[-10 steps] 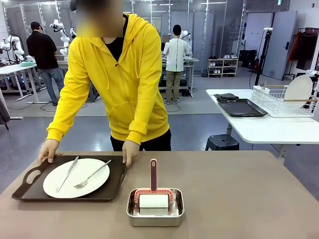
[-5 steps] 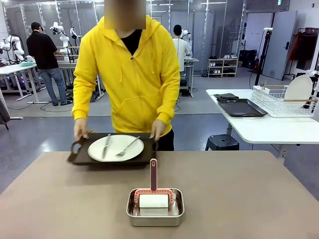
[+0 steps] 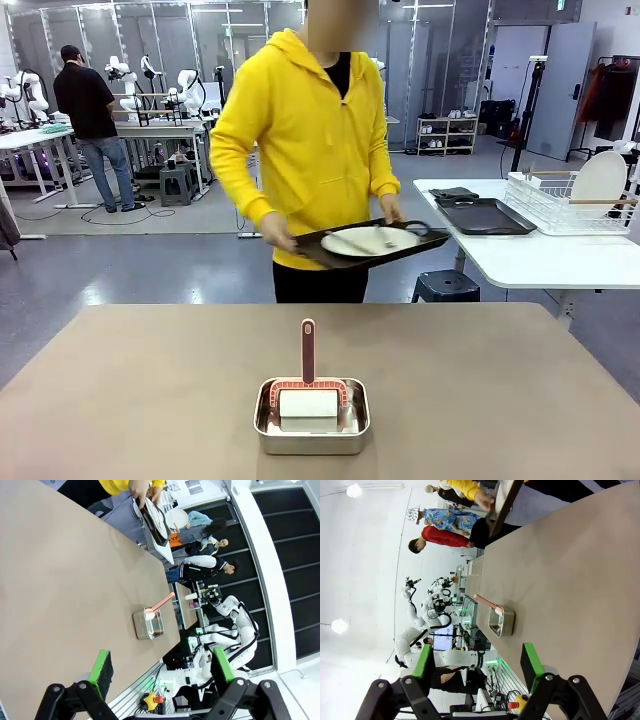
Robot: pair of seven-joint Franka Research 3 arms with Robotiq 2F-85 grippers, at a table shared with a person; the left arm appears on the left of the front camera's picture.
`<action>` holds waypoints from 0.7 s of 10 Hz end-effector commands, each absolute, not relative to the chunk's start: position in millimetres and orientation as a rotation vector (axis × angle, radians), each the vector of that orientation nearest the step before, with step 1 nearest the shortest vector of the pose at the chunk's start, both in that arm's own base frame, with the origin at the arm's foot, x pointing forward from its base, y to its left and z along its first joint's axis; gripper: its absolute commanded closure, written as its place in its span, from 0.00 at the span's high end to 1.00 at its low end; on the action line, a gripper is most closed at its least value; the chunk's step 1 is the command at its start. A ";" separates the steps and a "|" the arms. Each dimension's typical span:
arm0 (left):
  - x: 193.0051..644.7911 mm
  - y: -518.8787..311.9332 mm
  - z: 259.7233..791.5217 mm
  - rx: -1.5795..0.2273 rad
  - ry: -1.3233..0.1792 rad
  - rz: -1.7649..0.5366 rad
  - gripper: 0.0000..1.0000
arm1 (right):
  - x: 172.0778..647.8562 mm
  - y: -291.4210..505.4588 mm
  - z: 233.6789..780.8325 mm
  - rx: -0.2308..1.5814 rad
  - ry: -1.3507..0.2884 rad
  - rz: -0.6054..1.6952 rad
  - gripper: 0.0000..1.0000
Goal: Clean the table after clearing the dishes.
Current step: When the right (or left) Handle tray is removed, use the right hand (or left hand) to clean the right (or left) side of the table with the Lint Roller.
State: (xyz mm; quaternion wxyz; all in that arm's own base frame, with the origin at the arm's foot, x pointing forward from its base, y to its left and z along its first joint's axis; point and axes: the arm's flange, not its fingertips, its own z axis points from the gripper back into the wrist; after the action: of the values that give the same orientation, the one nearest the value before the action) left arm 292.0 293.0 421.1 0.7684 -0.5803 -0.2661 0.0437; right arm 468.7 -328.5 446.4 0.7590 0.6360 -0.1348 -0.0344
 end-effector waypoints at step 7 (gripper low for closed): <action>400.0 58.8 528.5 -0.910 -0.345 -0.306 1.00 | 462.5 -321.1 448.8 1.403 -0.300 -0.078 0.87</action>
State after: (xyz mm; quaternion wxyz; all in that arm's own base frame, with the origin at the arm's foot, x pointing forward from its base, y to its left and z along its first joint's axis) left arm 392.0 67.0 522.1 0.8569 -0.4662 -0.1794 -0.1274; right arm 468.7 -327.5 445.6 0.7581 0.6373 -0.1343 -0.0343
